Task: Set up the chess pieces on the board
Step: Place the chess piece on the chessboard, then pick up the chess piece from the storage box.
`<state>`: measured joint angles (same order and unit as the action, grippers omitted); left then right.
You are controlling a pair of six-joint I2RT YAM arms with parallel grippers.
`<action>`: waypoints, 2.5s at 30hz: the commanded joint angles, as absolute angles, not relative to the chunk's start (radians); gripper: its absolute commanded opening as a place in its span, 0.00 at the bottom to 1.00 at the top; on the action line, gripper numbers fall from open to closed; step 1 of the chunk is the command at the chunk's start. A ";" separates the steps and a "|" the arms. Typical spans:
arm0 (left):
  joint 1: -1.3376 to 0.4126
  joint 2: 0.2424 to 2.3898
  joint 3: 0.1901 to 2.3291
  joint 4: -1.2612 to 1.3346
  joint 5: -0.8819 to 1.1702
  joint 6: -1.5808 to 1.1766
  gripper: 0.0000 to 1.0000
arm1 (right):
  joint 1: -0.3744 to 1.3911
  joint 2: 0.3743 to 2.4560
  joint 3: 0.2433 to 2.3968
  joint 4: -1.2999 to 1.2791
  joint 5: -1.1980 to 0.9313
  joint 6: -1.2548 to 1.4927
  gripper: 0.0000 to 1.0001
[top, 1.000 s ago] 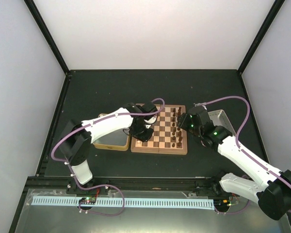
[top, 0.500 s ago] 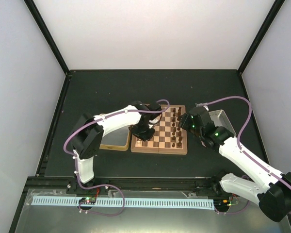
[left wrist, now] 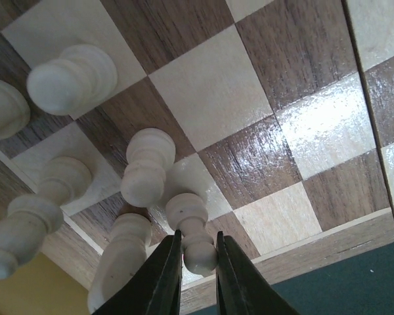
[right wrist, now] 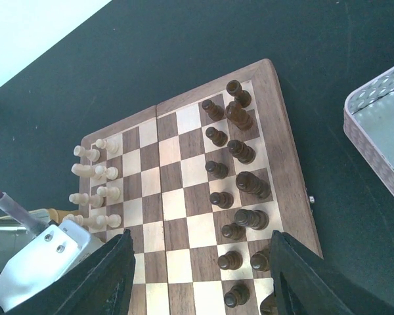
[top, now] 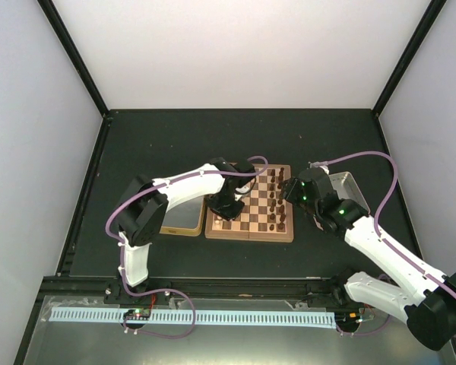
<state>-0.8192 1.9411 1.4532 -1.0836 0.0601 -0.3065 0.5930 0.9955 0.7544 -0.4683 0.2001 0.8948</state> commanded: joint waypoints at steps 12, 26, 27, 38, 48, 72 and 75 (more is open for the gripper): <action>-0.809 1.932 1.502 -1.104 0.050 -0.300 0.24 | 0.589 0.984 0.745 -0.472 0.210 0.884 0.57; -0.731 1.700 1.443 -1.019 0.063 -0.346 0.34 | 0.590 0.975 0.743 -0.468 0.182 0.887 0.57; -0.713 1.680 1.418 -0.999 0.049 -0.358 0.34 | 0.589 0.975 0.742 -0.467 0.177 0.889 0.57; -0.468 1.558 1.098 -0.717 -0.021 -0.497 0.39 | 0.589 1.000 0.738 -0.443 0.153 0.892 0.56; -0.391 1.715 1.078 -0.559 -0.050 -0.515 0.38 | 0.589 1.010 0.752 -0.452 0.150 0.881 0.56; -0.373 1.828 1.119 -0.572 -0.035 -0.451 0.05 | 0.589 1.007 0.762 -0.456 0.145 0.887 0.56; -0.374 1.784 1.102 -0.582 -0.026 -0.450 0.03 | 0.589 1.009 0.763 -0.449 0.130 0.877 0.56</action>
<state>-0.3790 1.8183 1.1088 -0.5545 -0.0475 -0.4583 0.5930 1.0145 0.7452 -0.4622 0.1463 0.8948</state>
